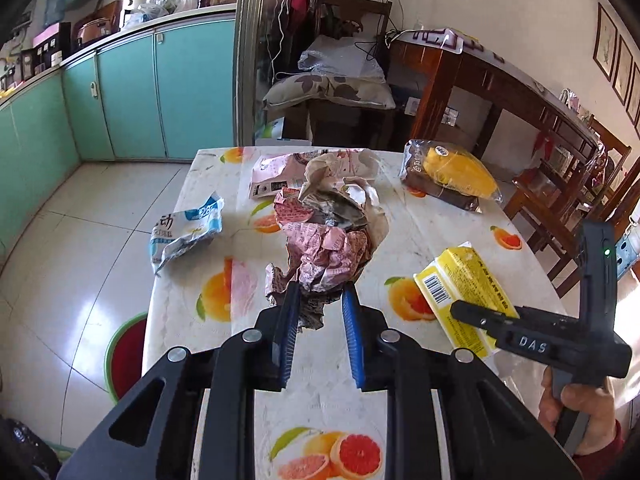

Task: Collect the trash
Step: 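Lift the medicine box and pink paper off the table with both grippers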

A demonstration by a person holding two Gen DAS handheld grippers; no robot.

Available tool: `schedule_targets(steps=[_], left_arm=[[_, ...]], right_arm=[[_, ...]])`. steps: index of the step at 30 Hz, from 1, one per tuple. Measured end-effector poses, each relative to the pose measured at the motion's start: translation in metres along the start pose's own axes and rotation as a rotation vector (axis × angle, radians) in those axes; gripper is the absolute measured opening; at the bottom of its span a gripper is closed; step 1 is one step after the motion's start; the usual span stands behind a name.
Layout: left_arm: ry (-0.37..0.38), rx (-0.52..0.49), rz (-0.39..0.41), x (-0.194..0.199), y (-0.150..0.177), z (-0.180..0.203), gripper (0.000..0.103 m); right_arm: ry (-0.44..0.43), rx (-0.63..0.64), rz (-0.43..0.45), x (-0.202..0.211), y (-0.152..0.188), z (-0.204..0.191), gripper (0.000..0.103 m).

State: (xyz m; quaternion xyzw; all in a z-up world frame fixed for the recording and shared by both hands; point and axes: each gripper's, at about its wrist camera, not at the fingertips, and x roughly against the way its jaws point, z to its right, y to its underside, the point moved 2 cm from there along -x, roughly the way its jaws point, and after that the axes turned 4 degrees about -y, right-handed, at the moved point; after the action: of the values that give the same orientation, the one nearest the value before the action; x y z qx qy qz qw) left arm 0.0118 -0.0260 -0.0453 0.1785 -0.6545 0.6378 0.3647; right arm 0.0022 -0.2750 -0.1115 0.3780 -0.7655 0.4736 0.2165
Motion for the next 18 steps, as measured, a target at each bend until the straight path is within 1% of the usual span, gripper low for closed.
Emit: schedule_targets(steps=[3, 6, 11, 15, 18], left_arm=[[-0.013, 0.011, -0.006, 0.005, 0.013, -0.004, 0.02], [-0.016, 0.014, -0.006, 0.01, 0.022, -0.008, 0.02], [-0.01, 0.024, -0.005, 0.013, 0.027, -0.016, 0.021], [-0.024, 0.009, 0.005, 0.017, 0.029, -0.02, 0.021], [-0.016, 0.013, 0.013, 0.022, 0.031, -0.025, 0.021]], right_arm=[[0.0, 0.033, 0.035, 0.013, 0.004, -0.013, 0.035], [0.003, 0.051, 0.051, 0.022, 0.009, -0.024, 0.035], [-0.003, 0.075, 0.077, 0.033, 0.012, -0.043, 0.035], [-0.019, 0.087, 0.092, 0.038, 0.013, -0.056, 0.035], [-0.021, 0.107, 0.1, 0.041, 0.013, -0.068, 0.035]])
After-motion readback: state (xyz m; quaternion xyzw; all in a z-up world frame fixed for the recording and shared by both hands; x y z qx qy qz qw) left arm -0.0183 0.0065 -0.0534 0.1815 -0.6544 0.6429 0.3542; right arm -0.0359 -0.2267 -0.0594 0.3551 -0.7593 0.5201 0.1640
